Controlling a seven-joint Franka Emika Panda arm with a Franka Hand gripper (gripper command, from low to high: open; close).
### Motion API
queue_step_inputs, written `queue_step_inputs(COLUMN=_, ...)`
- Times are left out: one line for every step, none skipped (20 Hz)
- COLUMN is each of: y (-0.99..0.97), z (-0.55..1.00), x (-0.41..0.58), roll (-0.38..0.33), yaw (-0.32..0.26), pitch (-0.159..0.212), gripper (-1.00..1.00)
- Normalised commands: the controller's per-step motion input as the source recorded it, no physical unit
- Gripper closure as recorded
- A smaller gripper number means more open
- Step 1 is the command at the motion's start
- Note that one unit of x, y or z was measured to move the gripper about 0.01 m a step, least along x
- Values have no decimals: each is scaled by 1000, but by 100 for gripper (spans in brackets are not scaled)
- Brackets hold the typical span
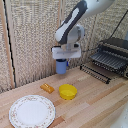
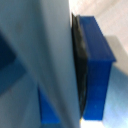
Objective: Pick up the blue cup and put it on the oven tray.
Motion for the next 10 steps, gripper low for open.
queue_step_inputs(y=-480, z=746, x=46, roll=7, yaw=-231, pitch=28, gripper=100)
queue_step_inputs(y=-449, z=680, x=3, roll=29, yaw=-222, pitch=0, gripper=100)
queue_step_inputs(y=-386, z=623, x=0, roll=51, yaw=-220, pitch=0, gripper=100)
queue_step_inputs(y=-417, z=594, x=26, roll=15, yaw=-238, pitch=0, gripper=100)
queue_step_inputs(y=-434, z=529, x=11, roll=0, yaw=-255, pitch=0, gripper=100)
queue_step_inputs(y=-431, z=543, x=3, roll=0, yaw=-258, pitch=0, gripper=100)
queue_step_inputs(y=-460, z=566, x=14, roll=0, yaw=-249, pitch=0, gripper=100)
queue_step_inputs(y=-489, z=574, x=0, roll=0, yaw=-240, pitch=17, gripper=100)
queue_step_inputs(y=-503, z=583, x=3, roll=0, yaw=-234, pitch=33, gripper=100)
queue_step_inputs(y=-526, z=560, x=9, roll=0, yaw=-223, pitch=36, gripper=100)
